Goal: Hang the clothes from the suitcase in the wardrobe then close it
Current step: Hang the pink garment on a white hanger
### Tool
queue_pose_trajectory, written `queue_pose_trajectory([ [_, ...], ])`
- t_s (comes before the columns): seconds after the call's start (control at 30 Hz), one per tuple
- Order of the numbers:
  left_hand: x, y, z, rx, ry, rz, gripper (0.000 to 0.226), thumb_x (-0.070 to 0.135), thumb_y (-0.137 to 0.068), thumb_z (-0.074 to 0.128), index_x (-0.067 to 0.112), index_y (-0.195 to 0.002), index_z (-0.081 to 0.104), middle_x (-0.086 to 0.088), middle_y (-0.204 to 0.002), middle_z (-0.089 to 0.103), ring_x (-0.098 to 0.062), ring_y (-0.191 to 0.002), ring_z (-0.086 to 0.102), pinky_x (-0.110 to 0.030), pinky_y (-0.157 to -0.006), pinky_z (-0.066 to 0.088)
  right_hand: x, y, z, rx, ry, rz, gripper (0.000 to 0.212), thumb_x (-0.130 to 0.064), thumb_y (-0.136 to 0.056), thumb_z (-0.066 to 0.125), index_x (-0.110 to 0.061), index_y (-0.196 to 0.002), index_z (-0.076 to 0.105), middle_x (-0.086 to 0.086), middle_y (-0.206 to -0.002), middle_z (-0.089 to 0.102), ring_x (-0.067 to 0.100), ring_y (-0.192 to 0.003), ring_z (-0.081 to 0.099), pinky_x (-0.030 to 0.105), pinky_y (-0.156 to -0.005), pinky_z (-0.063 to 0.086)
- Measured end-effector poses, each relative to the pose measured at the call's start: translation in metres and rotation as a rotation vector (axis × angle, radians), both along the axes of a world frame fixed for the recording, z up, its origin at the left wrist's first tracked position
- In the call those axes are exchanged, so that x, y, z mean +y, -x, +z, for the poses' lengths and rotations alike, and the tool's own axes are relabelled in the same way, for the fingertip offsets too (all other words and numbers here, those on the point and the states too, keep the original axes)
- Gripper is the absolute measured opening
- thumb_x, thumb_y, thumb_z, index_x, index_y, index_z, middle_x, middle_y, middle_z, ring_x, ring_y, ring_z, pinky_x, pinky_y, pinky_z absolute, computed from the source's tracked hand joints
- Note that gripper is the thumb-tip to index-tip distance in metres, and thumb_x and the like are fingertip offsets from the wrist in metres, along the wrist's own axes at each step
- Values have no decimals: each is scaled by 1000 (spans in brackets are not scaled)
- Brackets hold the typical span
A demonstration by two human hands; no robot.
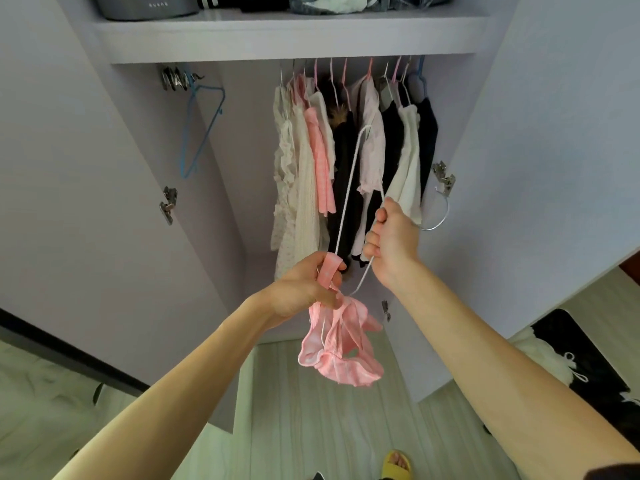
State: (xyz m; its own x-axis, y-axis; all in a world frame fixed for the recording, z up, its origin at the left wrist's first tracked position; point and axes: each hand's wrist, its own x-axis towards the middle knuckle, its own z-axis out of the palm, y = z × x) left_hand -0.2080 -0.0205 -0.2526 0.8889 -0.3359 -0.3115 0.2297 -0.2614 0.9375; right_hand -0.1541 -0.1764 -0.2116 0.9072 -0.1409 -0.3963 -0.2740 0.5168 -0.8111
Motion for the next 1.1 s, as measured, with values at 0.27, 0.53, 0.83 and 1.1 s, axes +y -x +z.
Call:
queue_pose_trajectory([
  [0.27,-10,-3,-3,-19,-125,-55,51,-6,-77,70,19,-119,54,2,-102,61,-14,-91,60,-27,-78,51,11,-11,-3,-8,187,150,38,-34,-102,49,-19,-67,43,-8,-49,25,9,-42,17,21,-37,16],
  [0.53,-2,-7,-1,19,-200,-101,46,-3,-79,70,17,-117,54,2,-100,61,-7,-74,55,-20,-62,44,9,-27,5,-54,344,208,38,-34,-102,48,-18,-68,43,-6,-51,24,10,-44,17,22,-38,15],
  [0.83,-2,-8,7,92,-46,-52,46,-8,-76,65,14,-115,57,-2,-98,59,-12,-77,56,-22,-63,45,17,-28,1,-116,320,97,34,-34,-100,52,-17,-70,46,-4,-54,27,11,-44,18,23,-40,16],
  [1.1,-8,-7,5,26,-56,27,48,-12,-76,70,12,-115,56,-2,-96,59,-14,-78,56,-23,-63,48,21,-24,-13,69,450,320,30,-32,-104,45,-15,-79,50,-3,-56,30,8,-37,20,19,-34,16],
])
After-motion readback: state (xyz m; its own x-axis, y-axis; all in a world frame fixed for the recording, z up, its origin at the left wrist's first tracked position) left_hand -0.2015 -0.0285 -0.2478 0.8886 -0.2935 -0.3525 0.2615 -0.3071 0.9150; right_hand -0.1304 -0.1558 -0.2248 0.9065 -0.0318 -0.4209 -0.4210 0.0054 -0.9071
